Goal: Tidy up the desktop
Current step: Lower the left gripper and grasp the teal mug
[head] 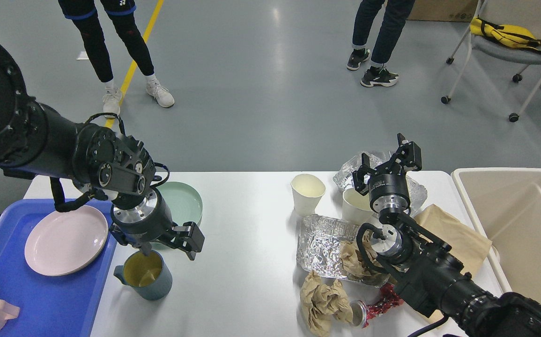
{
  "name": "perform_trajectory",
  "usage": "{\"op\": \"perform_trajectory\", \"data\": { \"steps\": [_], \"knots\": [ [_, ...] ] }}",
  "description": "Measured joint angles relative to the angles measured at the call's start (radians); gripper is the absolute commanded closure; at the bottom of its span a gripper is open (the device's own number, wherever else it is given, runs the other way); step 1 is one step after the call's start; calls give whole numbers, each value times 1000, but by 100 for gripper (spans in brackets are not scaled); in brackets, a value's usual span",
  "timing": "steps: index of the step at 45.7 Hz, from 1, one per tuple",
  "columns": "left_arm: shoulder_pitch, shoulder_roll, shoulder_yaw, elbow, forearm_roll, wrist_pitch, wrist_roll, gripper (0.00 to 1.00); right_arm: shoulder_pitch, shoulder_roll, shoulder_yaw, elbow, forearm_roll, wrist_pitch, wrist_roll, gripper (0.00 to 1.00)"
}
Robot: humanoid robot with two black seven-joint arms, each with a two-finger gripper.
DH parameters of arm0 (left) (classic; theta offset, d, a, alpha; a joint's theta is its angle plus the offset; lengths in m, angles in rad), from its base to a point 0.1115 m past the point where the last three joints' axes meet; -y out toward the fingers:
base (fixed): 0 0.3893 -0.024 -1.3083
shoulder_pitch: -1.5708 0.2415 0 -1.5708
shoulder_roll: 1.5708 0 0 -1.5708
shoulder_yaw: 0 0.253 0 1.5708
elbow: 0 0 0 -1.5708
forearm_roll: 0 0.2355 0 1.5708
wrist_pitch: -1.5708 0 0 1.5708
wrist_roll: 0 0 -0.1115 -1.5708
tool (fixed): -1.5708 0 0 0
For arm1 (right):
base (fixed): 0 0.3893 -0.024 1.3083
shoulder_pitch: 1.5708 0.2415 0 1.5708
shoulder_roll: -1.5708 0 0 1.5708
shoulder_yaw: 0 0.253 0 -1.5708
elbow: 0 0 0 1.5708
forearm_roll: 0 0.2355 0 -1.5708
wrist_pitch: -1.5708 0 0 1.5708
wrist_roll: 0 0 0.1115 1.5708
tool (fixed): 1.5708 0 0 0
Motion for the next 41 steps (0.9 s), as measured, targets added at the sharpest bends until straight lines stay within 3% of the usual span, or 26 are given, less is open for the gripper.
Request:
{"op": "perform_trajectory", "data": {
  "steps": [12,21,30,37,41],
  "knots": [
    [94,0,40,-5,-1,96,1,6,0,0,0,0,0,0,0,0],
    [201,3,37,-5,-11,239,19,7,0,0,0,0,0,0,0,0],
    [258,3,35,1,-21,312,24,10,0,0,0,0,0,0,0,0],
    [303,4,35,5,-27,419,25,11,0,0,0,0,0,0,0,0],
    [315,4,33,5,-46,444,25,18,0,0,0,0,0,0,0,0]
  ]
}}
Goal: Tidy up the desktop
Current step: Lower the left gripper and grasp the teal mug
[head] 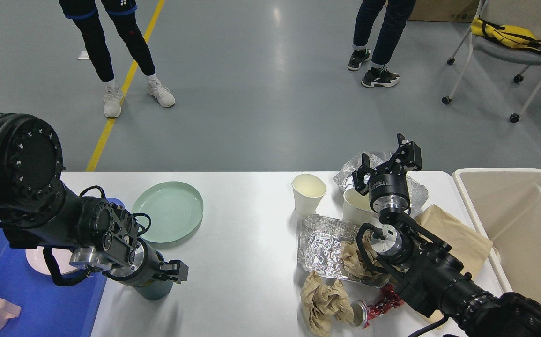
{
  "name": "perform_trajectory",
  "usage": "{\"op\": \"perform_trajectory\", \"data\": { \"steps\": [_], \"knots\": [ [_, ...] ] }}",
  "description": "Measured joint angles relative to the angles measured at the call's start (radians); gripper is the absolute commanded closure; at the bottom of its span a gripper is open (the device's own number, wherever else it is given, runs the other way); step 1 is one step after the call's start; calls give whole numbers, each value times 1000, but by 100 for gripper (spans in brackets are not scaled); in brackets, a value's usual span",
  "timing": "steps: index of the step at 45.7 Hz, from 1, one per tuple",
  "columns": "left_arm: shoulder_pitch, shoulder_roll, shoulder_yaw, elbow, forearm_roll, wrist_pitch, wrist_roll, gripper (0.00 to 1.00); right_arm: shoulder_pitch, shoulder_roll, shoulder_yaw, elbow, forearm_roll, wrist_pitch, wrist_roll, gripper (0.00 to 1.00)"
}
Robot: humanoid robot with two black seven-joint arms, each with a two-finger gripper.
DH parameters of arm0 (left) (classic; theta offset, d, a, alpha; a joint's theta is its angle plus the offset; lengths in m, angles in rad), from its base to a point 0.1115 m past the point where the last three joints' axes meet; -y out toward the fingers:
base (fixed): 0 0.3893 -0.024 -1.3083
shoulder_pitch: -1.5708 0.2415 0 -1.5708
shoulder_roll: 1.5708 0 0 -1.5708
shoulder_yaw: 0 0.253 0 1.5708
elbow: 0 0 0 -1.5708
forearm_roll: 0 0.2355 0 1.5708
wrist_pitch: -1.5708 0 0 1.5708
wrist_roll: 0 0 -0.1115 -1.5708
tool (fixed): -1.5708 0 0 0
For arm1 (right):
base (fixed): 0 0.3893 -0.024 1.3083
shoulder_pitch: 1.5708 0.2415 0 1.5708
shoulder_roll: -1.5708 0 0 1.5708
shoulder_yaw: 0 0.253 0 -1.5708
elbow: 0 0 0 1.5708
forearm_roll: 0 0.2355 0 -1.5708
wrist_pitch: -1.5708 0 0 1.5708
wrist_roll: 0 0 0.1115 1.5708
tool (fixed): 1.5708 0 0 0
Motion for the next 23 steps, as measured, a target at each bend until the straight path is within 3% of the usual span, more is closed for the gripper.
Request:
{"op": "perform_trajectory", "data": {
  "steps": [8,13,18,23],
  "knots": [
    [8,-1,-4,3,-70,11,-1,39,0,0,0,0,0,0,0,0],
    [9,-1,-5,4,-79,11,-1,77,0,0,0,0,0,0,0,0],
    [13,-3,-2,4,-80,11,0,97,0,0,0,0,0,0,0,0],
    [17,-3,0,4,-79,11,2,100,0,0,0,0,0,0,0,0]
  ]
}}
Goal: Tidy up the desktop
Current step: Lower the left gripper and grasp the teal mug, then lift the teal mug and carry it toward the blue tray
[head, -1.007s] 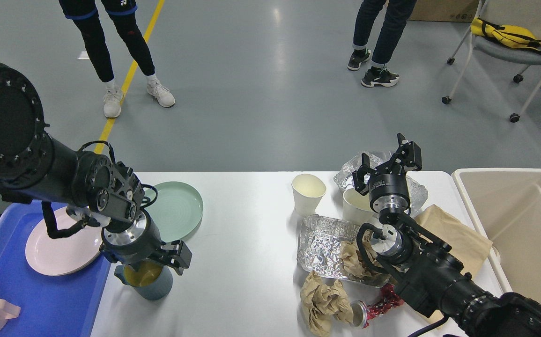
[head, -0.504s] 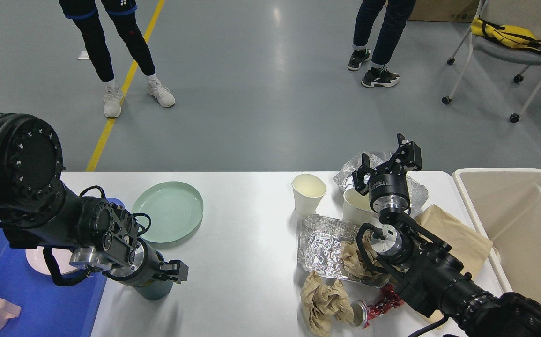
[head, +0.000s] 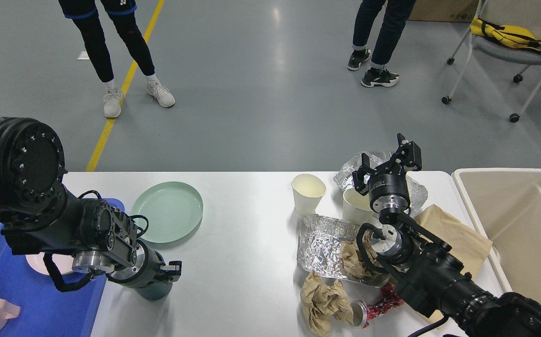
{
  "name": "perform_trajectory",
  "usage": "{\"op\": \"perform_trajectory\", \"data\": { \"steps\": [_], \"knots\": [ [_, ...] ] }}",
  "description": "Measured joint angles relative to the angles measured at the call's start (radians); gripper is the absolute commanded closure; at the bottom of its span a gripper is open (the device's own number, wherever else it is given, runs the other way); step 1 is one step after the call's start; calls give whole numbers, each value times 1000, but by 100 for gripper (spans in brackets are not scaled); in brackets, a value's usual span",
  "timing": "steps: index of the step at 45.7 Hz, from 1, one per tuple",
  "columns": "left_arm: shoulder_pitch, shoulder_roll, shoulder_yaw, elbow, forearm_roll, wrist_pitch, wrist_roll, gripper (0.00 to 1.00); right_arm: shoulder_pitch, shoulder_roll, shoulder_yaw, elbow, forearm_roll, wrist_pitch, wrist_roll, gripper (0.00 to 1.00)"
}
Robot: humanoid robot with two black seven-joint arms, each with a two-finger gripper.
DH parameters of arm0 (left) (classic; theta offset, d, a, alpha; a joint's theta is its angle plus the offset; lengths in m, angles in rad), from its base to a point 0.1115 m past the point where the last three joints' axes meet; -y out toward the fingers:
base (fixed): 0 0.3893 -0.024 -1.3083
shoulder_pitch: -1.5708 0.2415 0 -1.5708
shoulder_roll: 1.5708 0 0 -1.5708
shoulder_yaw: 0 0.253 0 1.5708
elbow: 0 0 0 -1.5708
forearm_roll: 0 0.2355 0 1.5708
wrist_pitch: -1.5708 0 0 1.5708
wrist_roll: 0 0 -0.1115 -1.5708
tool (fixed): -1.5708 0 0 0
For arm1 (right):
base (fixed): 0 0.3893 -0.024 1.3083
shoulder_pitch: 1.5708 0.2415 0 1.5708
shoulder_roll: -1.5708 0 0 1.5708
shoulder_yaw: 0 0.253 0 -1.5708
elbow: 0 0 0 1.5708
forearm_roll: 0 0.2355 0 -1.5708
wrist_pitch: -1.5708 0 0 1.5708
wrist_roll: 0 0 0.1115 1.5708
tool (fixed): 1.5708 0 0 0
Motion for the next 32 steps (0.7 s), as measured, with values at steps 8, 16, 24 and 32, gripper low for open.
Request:
{"op": "perform_trajectory", "data": {
  "steps": [8,16,24,32],
  "knots": [
    [0,0,3,0,2,17,1,100,0,0,0,0,0,0,0,0],
    [0,0,3,5,2,28,1,100,0,0,0,0,0,0,0,0],
    [-6,1,-17,35,12,47,3,100,0,0,0,0,0,0,0,0],
    [-5,1,-24,33,14,33,17,100,0,0,0,1,0,0,0,0]
  ]
}}
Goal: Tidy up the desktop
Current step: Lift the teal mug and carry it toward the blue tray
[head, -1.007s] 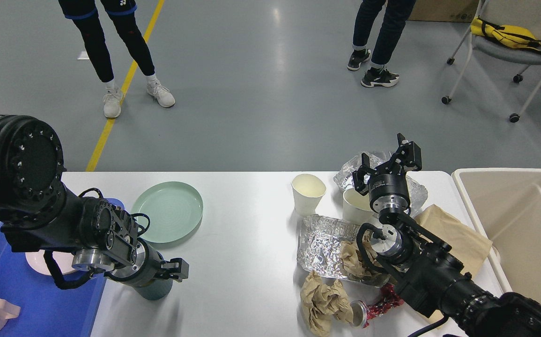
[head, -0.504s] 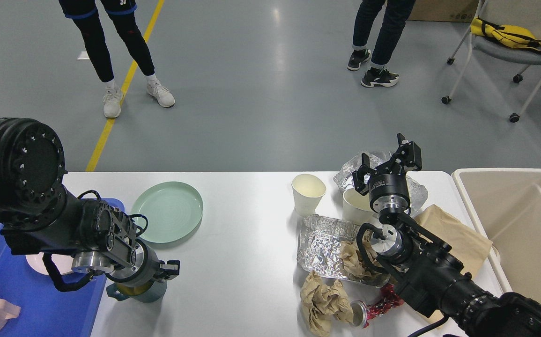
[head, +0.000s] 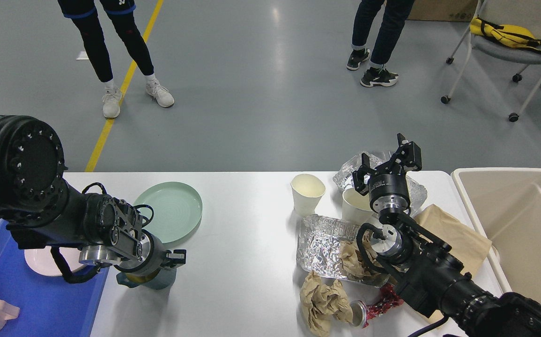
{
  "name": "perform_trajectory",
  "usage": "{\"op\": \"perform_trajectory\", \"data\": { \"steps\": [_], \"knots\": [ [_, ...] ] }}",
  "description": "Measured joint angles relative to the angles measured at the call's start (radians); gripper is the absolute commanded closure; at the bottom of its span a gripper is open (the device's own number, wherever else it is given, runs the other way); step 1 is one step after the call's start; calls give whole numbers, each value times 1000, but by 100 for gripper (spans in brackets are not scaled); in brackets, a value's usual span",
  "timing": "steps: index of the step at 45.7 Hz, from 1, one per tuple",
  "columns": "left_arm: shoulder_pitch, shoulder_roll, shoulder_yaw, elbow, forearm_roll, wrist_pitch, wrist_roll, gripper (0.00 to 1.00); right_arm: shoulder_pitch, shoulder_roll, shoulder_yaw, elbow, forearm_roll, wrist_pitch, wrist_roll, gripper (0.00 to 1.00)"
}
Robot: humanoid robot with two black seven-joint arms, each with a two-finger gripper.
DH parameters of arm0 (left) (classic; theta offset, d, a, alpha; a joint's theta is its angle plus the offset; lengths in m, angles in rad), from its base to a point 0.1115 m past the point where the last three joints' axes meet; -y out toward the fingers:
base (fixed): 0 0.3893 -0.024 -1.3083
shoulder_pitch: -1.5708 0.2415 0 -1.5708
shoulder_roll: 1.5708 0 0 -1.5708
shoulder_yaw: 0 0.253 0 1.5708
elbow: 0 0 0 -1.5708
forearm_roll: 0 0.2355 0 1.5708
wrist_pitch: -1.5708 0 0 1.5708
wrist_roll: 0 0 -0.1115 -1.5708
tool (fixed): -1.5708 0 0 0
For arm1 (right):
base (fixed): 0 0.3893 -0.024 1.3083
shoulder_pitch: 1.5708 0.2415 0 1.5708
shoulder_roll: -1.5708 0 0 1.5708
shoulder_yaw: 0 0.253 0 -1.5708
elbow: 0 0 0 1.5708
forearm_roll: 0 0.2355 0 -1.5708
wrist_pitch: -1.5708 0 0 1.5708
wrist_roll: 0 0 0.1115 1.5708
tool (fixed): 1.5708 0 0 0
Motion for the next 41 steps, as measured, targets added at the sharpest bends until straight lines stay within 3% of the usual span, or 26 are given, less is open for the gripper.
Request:
{"op": "perform_trajectory", "data": {
  "steps": [6,10,20,31,36,41],
  "knots": [
    [-25,12,3,-15,1,-54,7,100,0,0,0,0,0,0,0,0],
    [-71,41,4,-50,2,-135,7,100,0,0,0,1,0,0,0,0],
    [-289,254,36,-119,63,-422,6,100,0,0,0,0,0,0,0,0],
    [-613,477,250,-121,209,-723,0,100,-2,0,0,-1,0,0,0,0],
    [-694,533,382,-121,297,-762,-11,100,-2,0,0,-1,0,0,0,0],
    [-698,571,463,-119,330,-731,-28,100,-2,0,0,-1,0,0,0,0]
  ]
}}
